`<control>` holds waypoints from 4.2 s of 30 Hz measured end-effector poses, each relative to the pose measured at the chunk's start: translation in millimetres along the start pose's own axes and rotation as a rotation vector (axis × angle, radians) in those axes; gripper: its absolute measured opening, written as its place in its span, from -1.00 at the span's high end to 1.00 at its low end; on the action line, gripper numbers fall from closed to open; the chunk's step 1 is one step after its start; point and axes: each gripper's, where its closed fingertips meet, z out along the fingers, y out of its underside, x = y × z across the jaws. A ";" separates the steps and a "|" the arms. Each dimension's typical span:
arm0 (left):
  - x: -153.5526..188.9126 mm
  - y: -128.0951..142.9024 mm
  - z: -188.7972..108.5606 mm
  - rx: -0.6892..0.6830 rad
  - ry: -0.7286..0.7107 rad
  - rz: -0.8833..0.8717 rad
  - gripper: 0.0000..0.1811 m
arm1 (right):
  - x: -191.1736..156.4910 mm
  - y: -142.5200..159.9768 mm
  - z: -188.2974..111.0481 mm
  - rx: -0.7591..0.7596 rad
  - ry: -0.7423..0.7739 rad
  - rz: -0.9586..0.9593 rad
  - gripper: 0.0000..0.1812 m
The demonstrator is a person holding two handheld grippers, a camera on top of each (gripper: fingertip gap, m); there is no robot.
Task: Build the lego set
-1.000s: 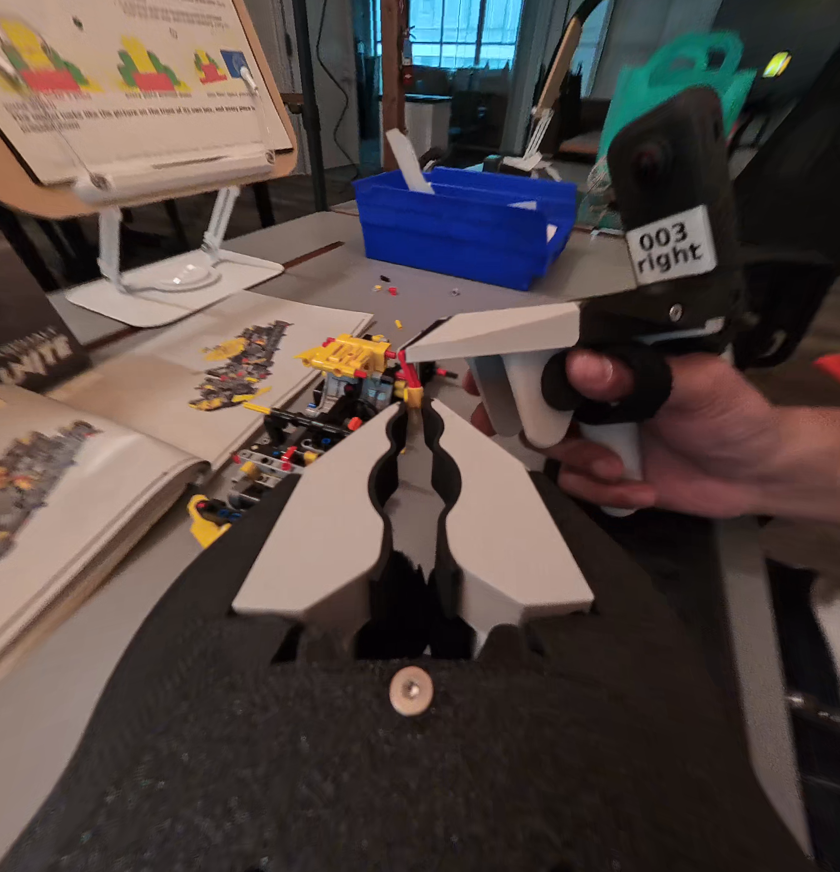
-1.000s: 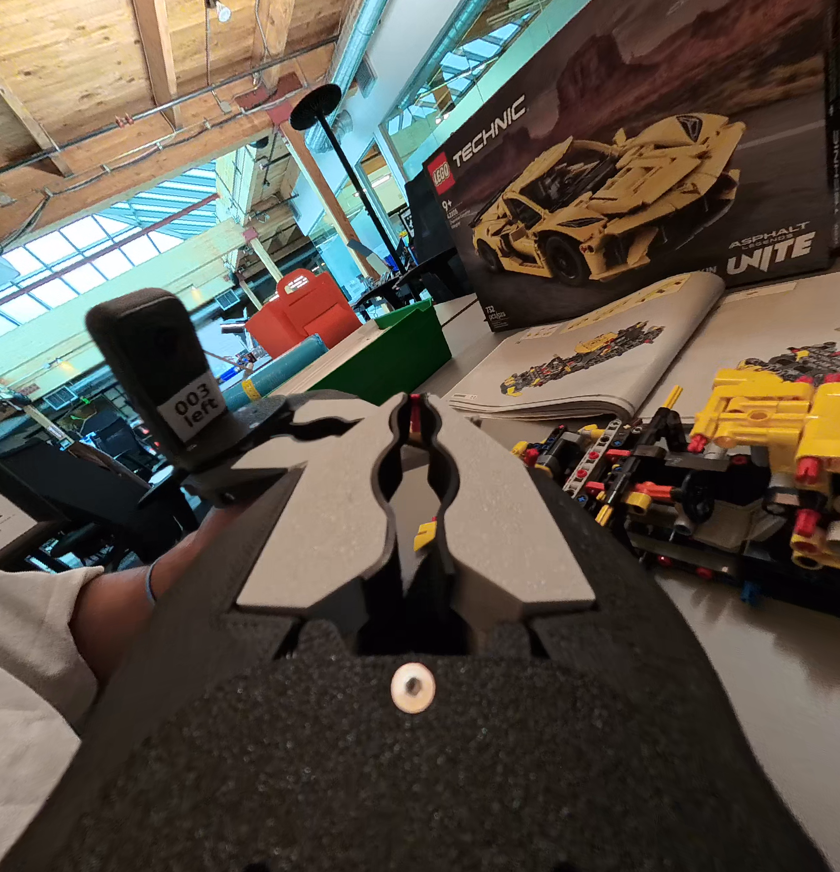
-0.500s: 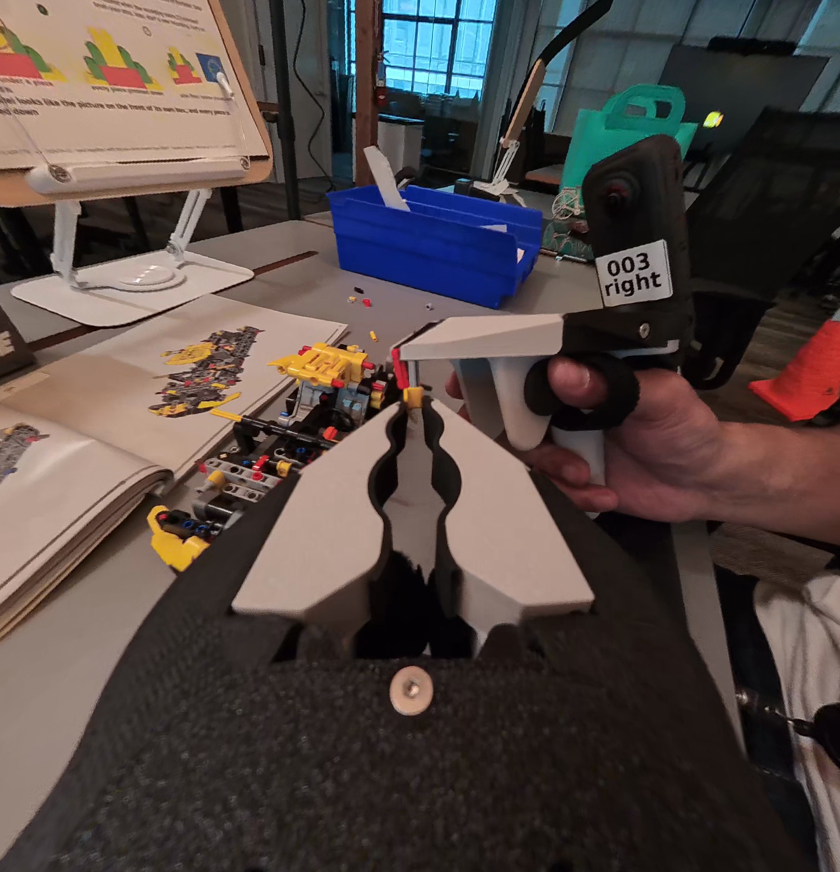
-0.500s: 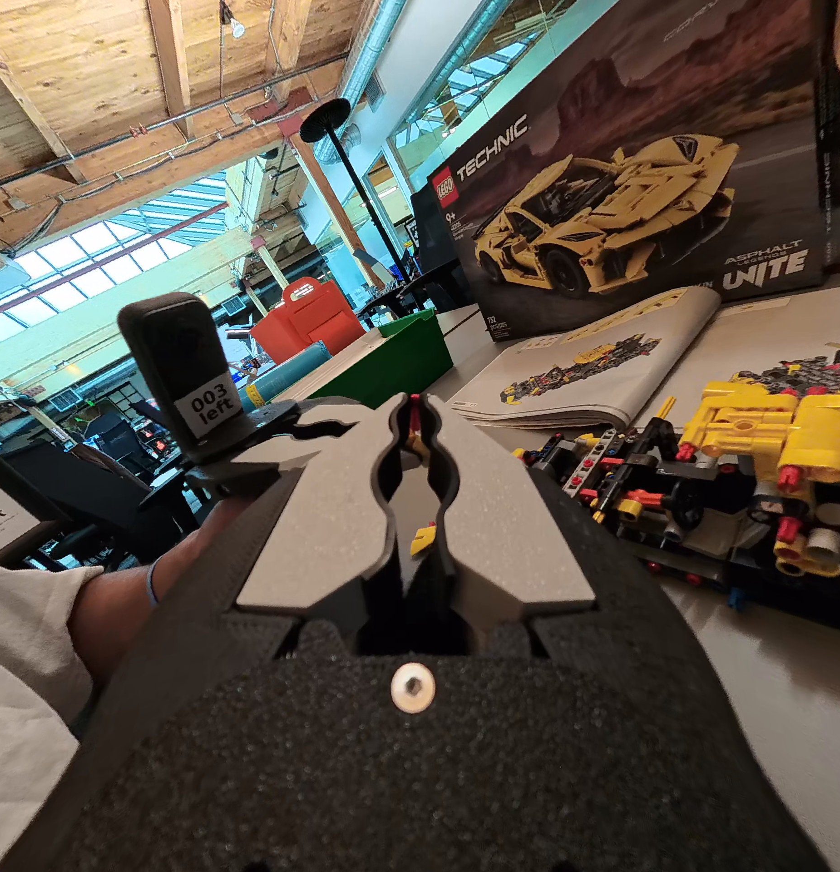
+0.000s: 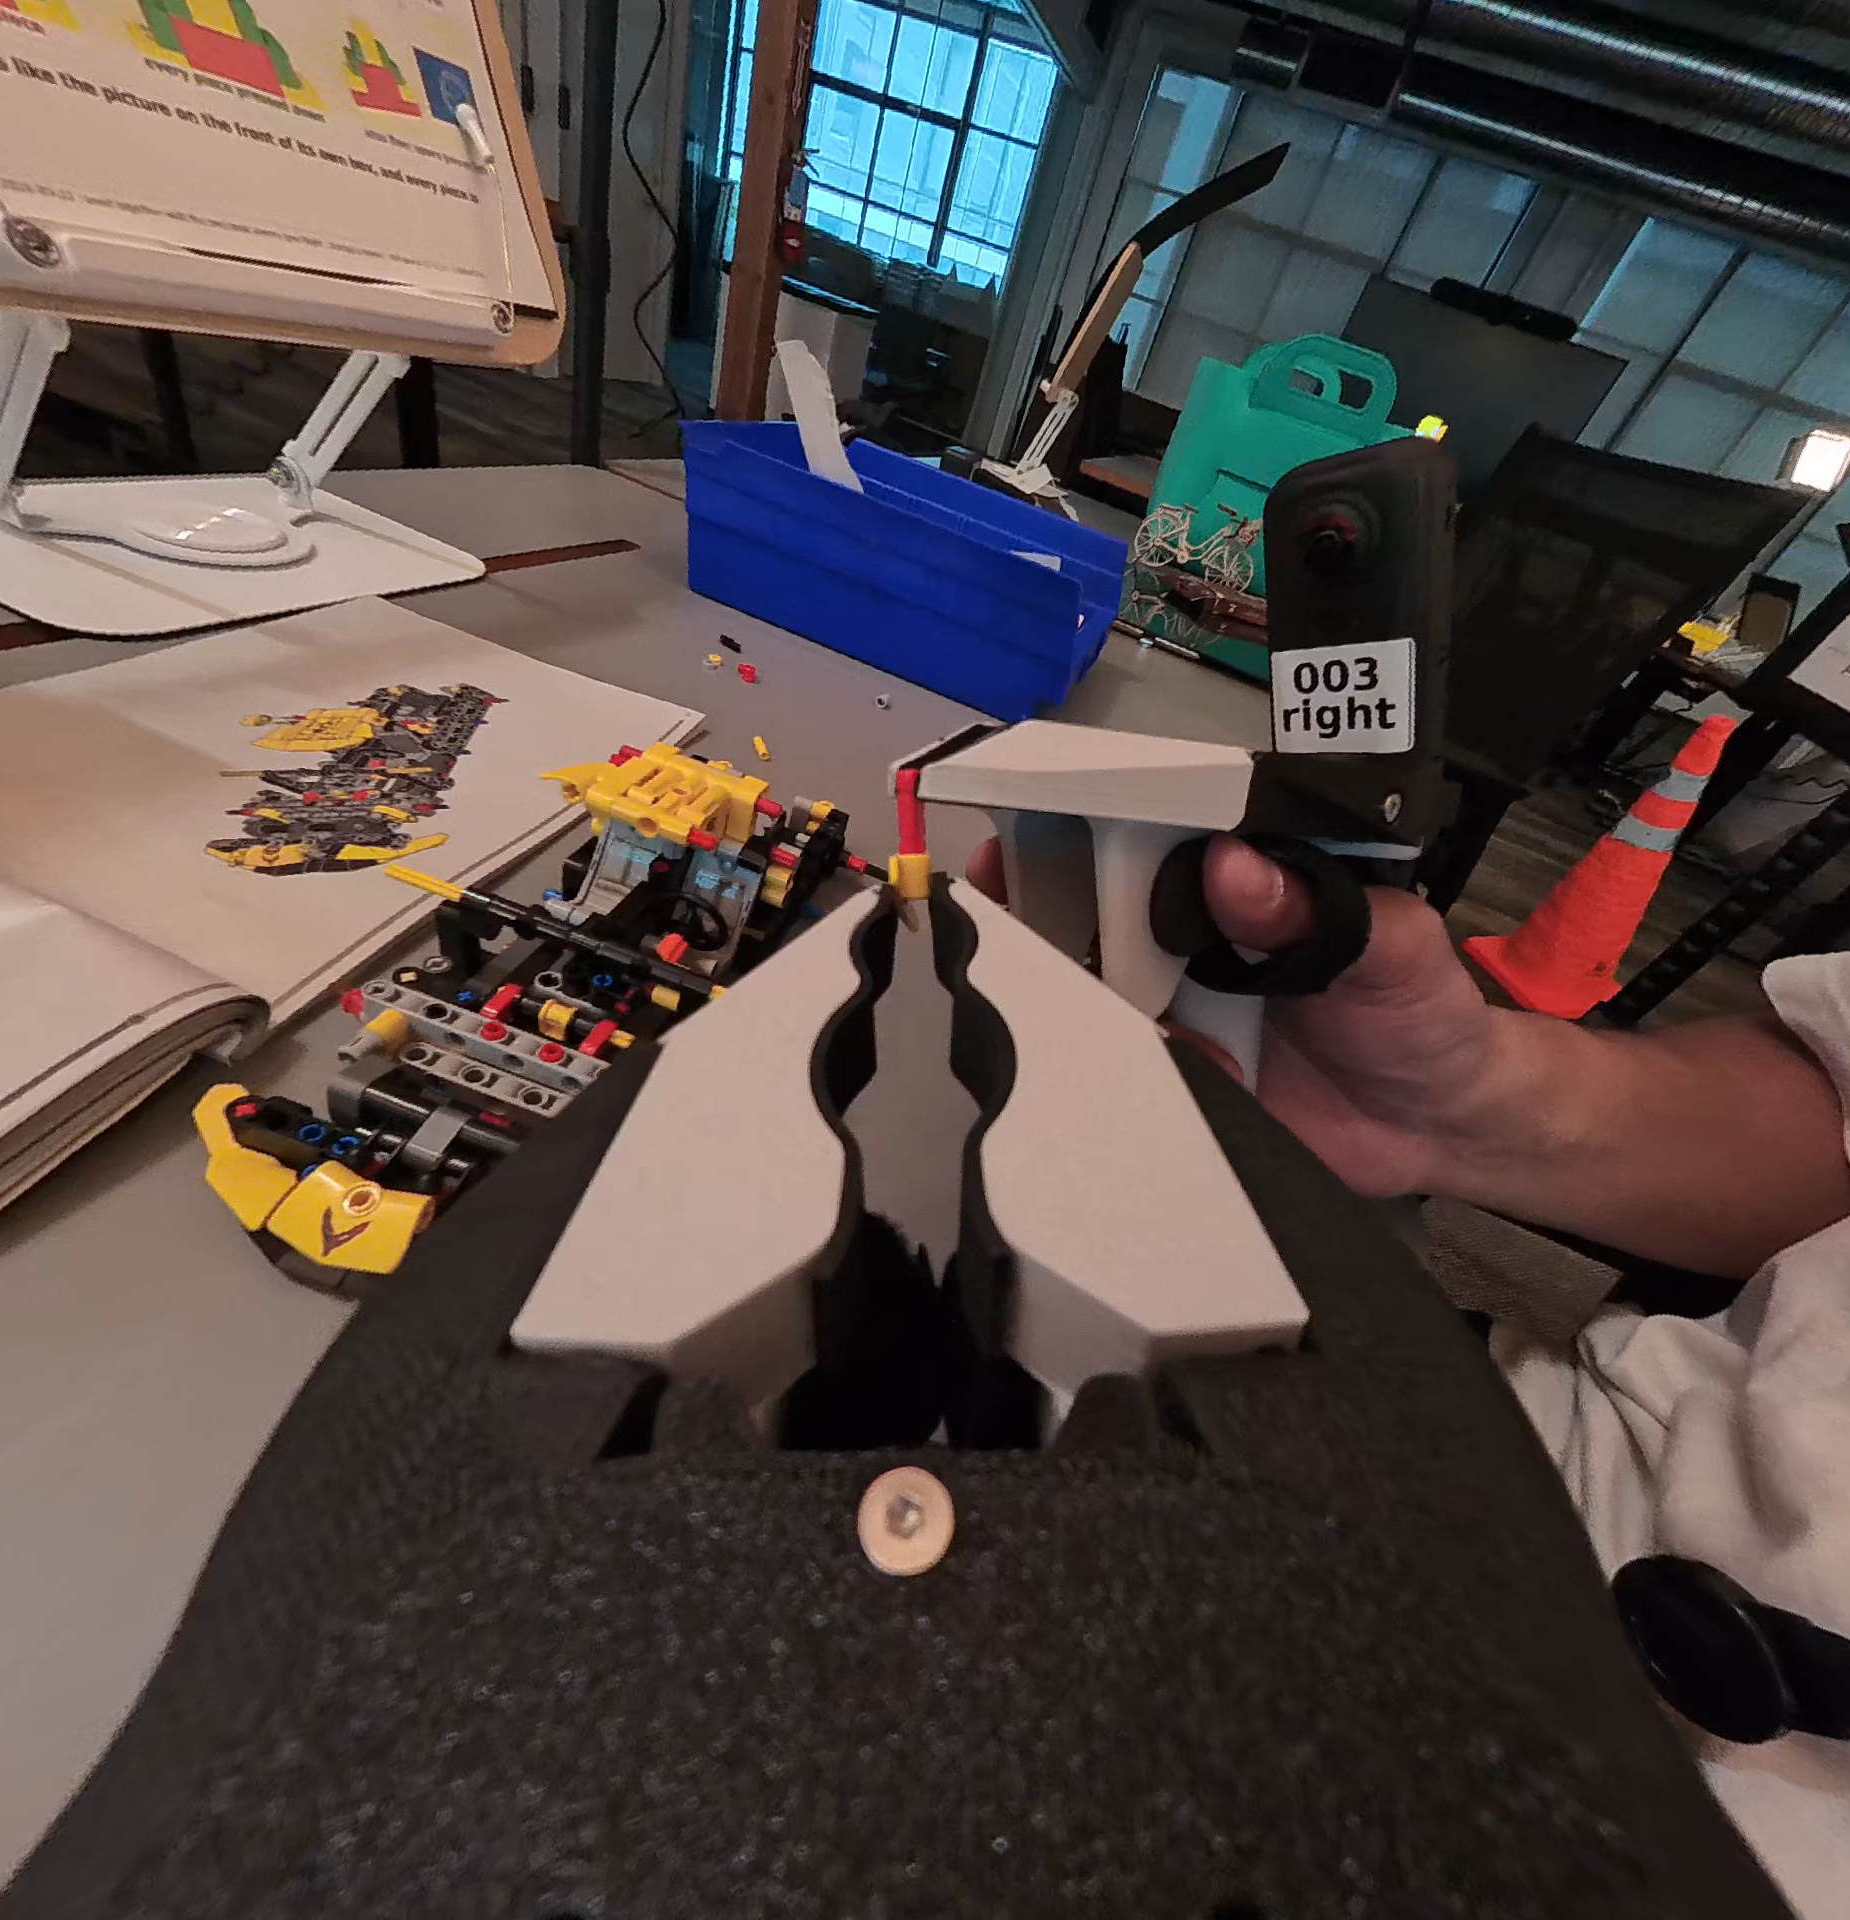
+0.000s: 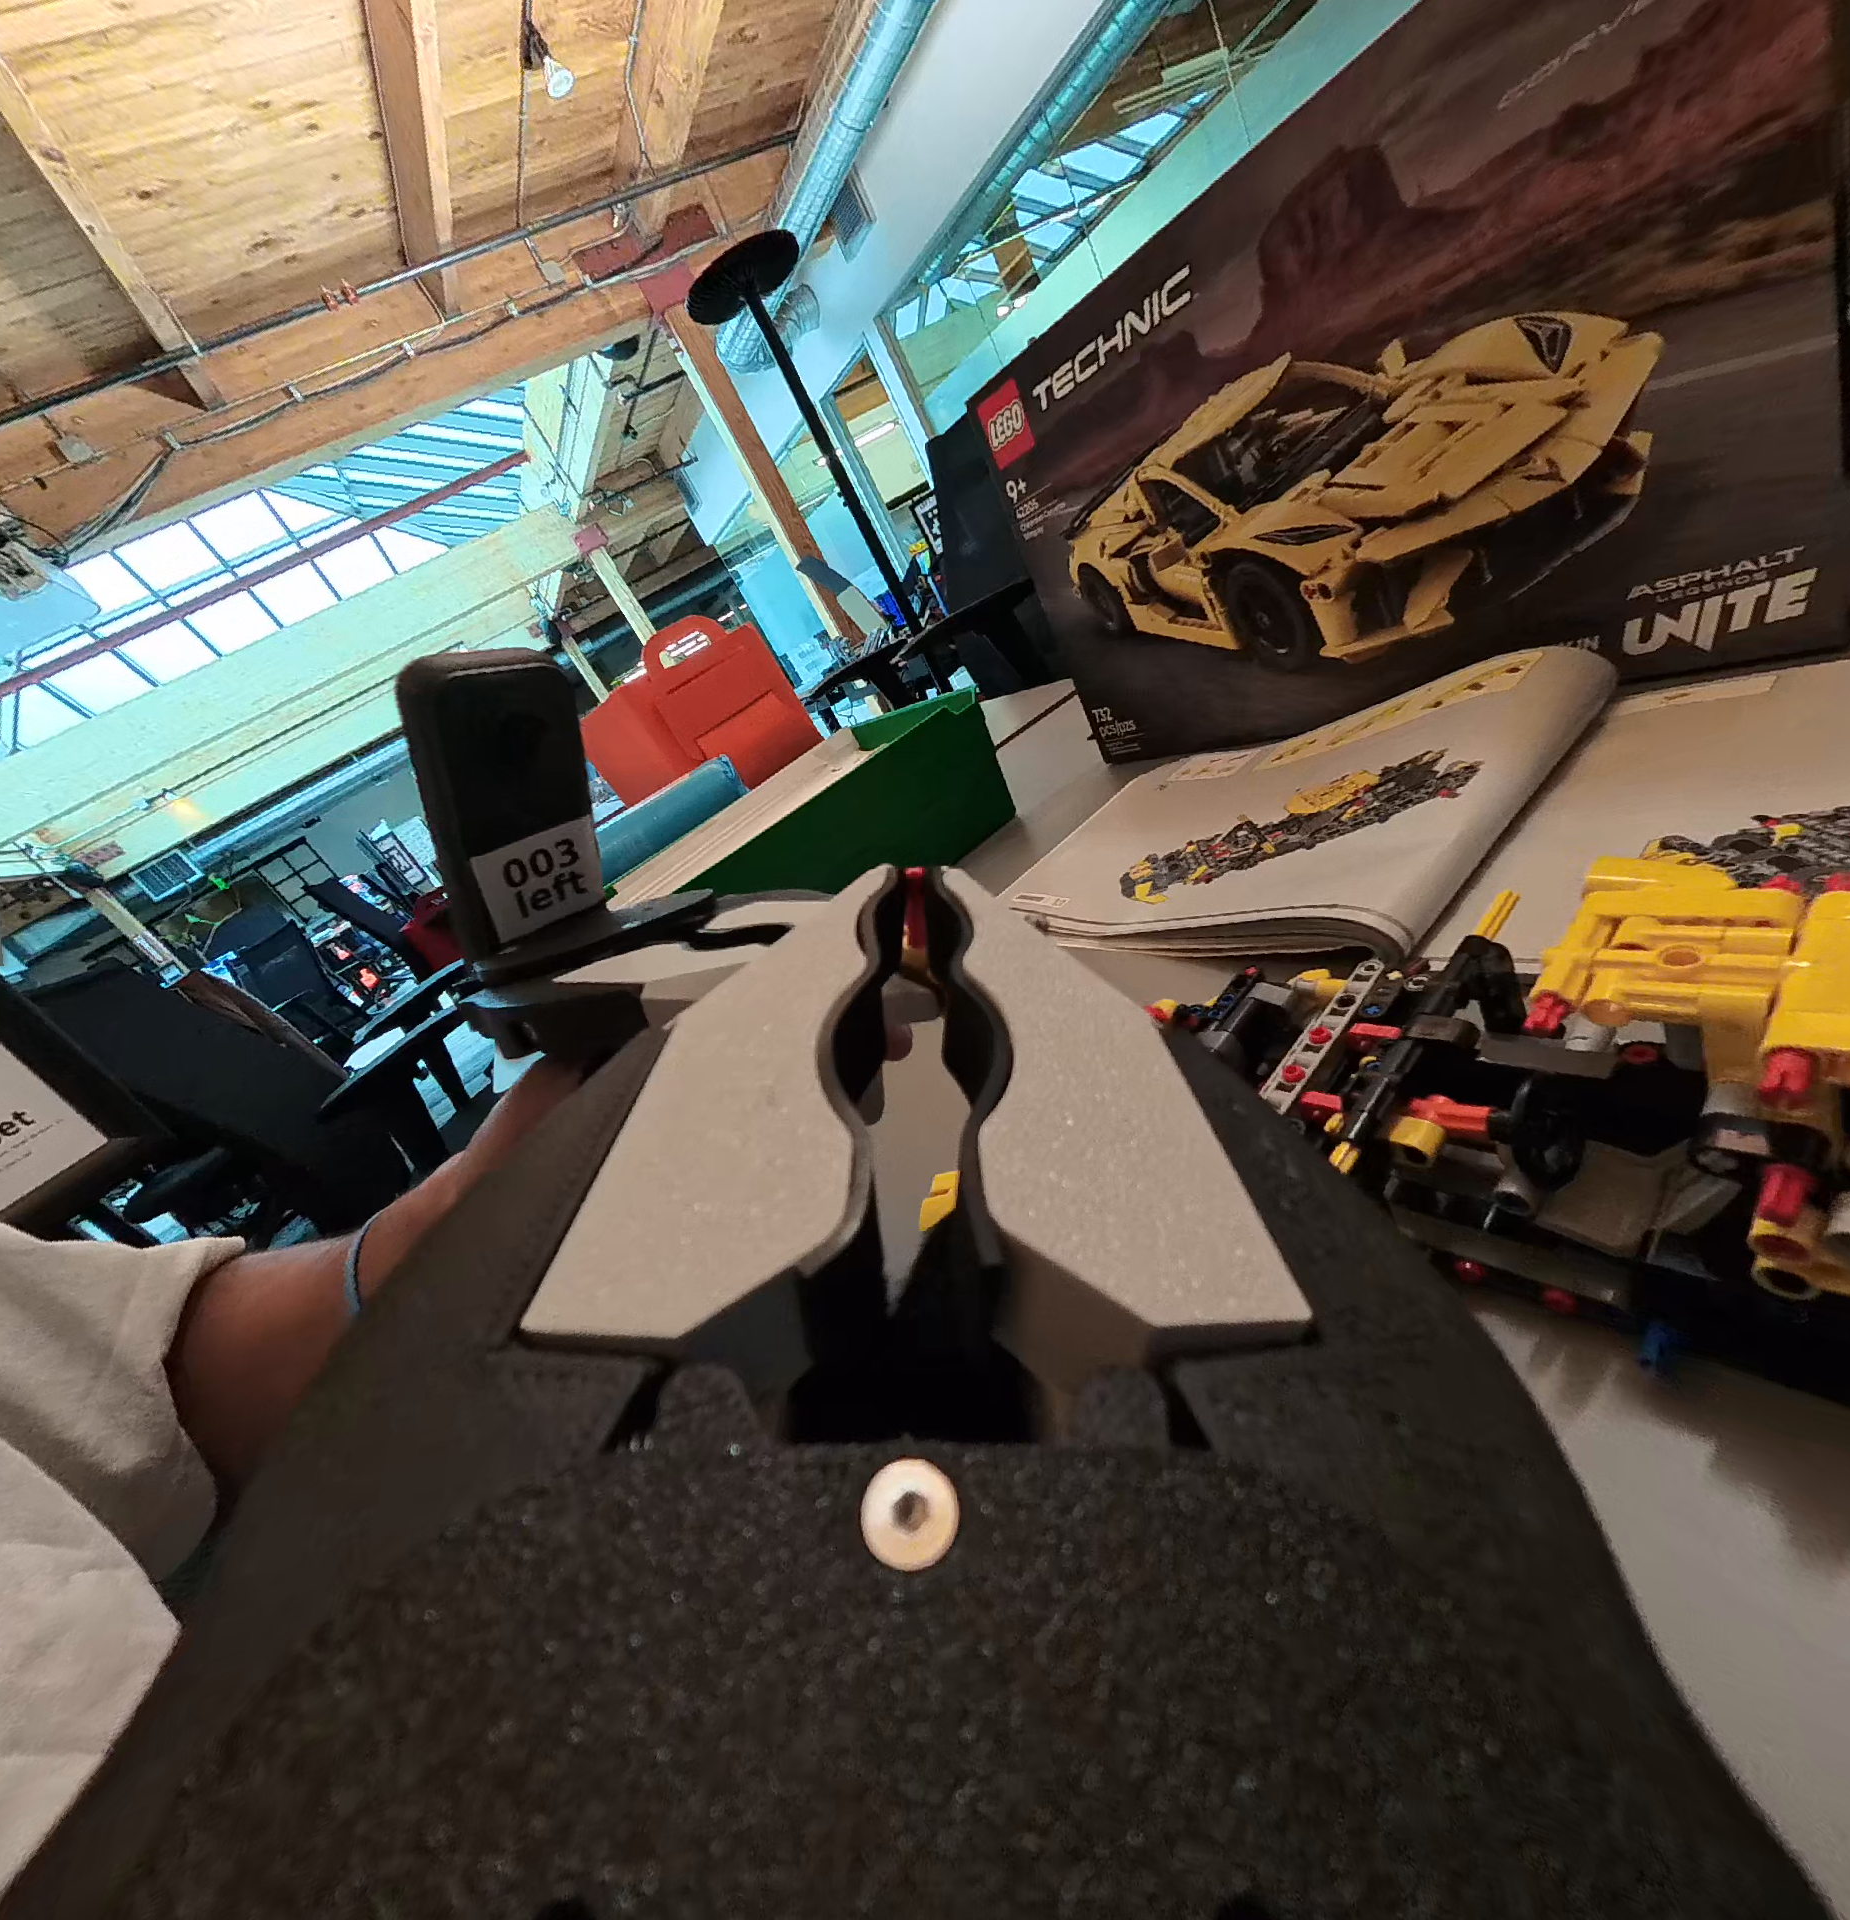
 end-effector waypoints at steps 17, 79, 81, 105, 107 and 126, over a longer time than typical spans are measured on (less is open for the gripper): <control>-4.6 2.6 -2.7 -0.045 -0.098 0.216 0.93 | 1.0 4.8 -2.4 -0.044 -0.012 -0.006 0.97; -13.3 11.0 -1.6 -0.156 -0.258 0.568 0.93 | 8.1 13.6 -0.7 -0.107 0.023 -0.012 0.97; -12.7 12.2 -0.9 -0.163 -0.257 0.569 0.94 | 7.6 14.1 -0.3 -0.110 0.030 -0.027 0.97; -12.5 10.4 -2.4 -0.162 -0.279 0.576 0.95 | 5.3 15.4 1.2 -0.117 0.029 -0.044 0.96; -12.4 10.1 -2.4 -0.157 -0.270 0.563 0.94 | 5.5 15.0 1.7 -0.118 0.035 -0.052 0.96; -1.0 -0.9 -7.4 0.020 0.187 -0.276 0.93 | 2.9 14.8 -0.7 -0.595 -0.009 -1.148 0.68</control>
